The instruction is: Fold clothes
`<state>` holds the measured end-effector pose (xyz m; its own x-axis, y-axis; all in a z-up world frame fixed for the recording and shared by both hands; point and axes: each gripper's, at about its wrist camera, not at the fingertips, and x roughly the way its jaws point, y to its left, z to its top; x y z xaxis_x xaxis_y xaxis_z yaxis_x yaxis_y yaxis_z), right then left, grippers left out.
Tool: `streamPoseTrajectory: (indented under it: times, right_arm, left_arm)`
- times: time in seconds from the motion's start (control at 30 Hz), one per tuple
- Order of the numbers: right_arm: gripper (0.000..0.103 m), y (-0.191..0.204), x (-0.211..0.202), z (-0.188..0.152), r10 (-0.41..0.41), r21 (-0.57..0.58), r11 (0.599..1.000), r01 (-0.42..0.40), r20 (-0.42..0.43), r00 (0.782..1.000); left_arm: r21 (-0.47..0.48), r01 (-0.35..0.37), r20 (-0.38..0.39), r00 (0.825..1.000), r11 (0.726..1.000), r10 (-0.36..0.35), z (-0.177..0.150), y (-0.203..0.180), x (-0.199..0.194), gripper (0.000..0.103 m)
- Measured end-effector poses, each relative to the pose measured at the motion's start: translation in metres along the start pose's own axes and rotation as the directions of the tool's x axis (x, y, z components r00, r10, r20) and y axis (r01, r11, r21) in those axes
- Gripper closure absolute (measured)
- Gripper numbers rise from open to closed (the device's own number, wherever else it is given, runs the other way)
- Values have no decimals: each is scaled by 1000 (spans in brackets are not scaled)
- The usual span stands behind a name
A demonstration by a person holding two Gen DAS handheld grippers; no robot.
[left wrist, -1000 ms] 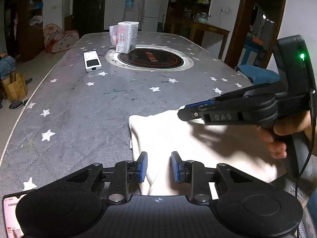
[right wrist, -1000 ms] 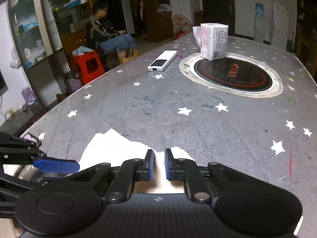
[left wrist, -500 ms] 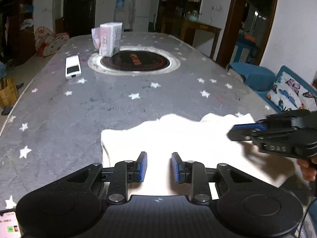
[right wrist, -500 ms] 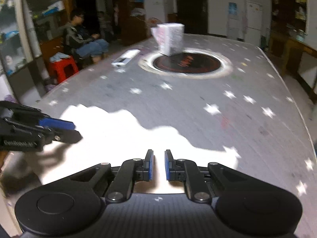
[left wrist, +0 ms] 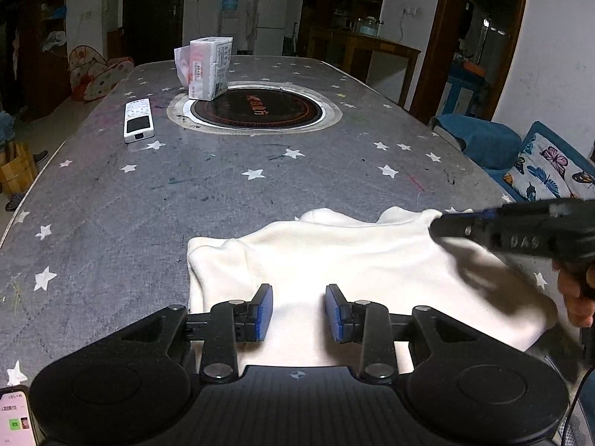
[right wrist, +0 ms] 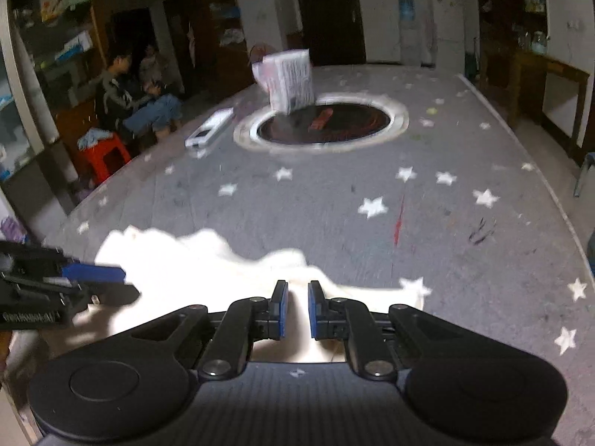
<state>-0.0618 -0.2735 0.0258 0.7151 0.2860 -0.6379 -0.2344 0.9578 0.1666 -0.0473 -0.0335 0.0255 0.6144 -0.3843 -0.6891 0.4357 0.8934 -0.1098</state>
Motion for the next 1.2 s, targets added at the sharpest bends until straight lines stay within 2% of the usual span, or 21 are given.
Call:
streamPoseTrajectory:
  times: [0.23,0.3,0.5,0.67,0.77,0.87,1.0,1.2]
  right_arm:
    - [93,-7,20,3,-12,4,1000,12,-20,1000]
    - [93,-9,16,7,-12,13,1000,12,-16,1000]
    - [92,-13,-26,2,-18,-57,998,18,14,1000]
    - [92,5,-59,-19,10,-155,988,-9,8,1000]
    - [92,13,-70,-34,38,-164,986,-35,14,999]
    - [93,16,-72,-49,40,-164,986,-39,1,999]
    - [93,8,-68,-64,1,-157,988,-3,-14,1000]
    - [92,7,-73,-53,15,-146,989,-13,16,1000]
  left_arm:
    - [17,-7,2,1000,1000,7,-1,-5,0,63]
    - [20,-5,0,1000,1000,5,0,-5,-1,62]
    - [58,-9,17,1000,998,8,1,-15,-7,58]
    - [95,72,47,996,993,-76,-5,-38,-21,58]
    - [125,119,52,991,985,-127,-12,-54,-27,58]
    - [145,130,33,990,981,-136,-21,-62,-23,59]
    - [143,126,10,992,982,-129,-27,-63,-15,58]
    - [120,125,15,992,985,-128,-21,-60,-18,58]
